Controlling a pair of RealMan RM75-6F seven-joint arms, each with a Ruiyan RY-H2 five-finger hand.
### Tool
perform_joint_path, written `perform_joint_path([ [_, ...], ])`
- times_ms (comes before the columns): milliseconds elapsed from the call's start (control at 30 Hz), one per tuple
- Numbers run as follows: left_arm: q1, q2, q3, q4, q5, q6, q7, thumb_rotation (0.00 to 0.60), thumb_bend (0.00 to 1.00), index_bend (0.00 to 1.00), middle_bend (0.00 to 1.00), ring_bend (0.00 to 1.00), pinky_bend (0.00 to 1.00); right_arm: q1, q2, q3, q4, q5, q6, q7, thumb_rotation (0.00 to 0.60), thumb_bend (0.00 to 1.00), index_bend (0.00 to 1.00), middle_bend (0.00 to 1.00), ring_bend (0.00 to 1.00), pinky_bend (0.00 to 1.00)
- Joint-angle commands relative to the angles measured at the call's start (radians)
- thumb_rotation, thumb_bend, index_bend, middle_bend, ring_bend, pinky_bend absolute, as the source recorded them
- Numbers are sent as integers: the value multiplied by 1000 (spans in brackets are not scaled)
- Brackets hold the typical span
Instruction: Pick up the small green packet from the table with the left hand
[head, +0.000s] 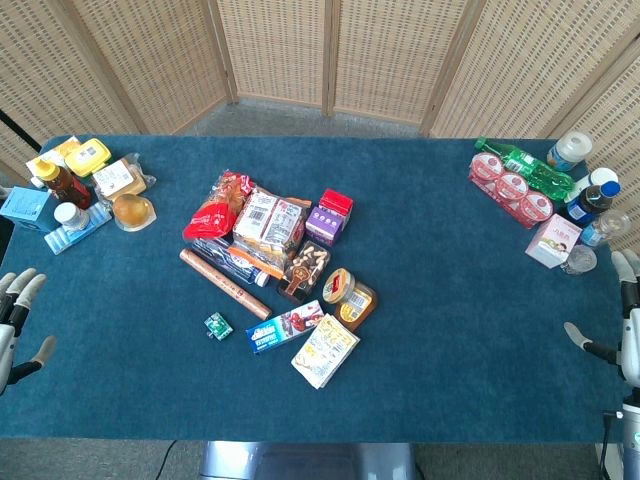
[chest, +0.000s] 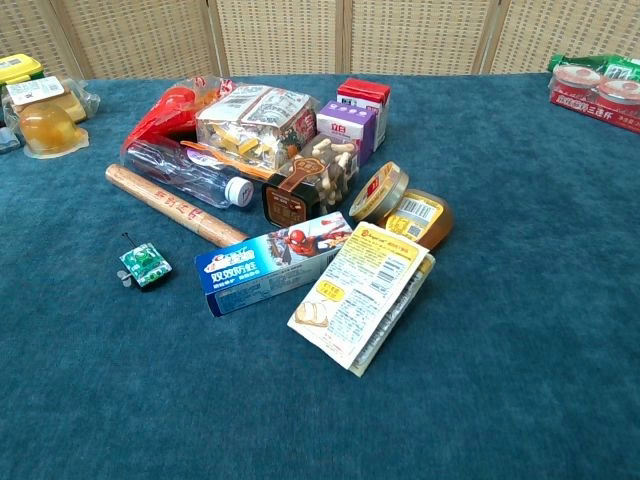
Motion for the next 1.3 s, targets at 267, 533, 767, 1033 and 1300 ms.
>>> perform_joint_path([
  [267, -44, -15, 1, -7, 23, -87, 14, 600, 390, 0, 0, 0, 0, -6, 13, -3, -18, -15, 4, 17, 600, 0, 0, 0, 0, 0],
  [533, -155, -37, -5, -50, 71, -249, 106, 600, 388, 170, 0, 0, 0, -7, 20, -6, -21, -24, -2, 35, 600, 0, 0, 0, 0, 0],
  [767, -248, -82, -20, -69, 67, -389, 246, 600, 389, 370, 0, 0, 0, -6, 24, -9, -26, -30, -7, 44, 600, 0, 0, 0, 0, 0],
  [1033, -319, -131, -48, -57, -18, -496, 401, 600, 388, 223, 0, 0, 0, -7, 28, -7, -28, -27, -9, 57, 600, 0, 0, 0, 0, 0],
  [1300, -376, -171, -46, -35, -34, -553, 506, 600, 388, 212, 0, 0, 0, -10, 35, -5, -31, -30, -6, 74, 600, 0, 0, 0, 0, 0],
])
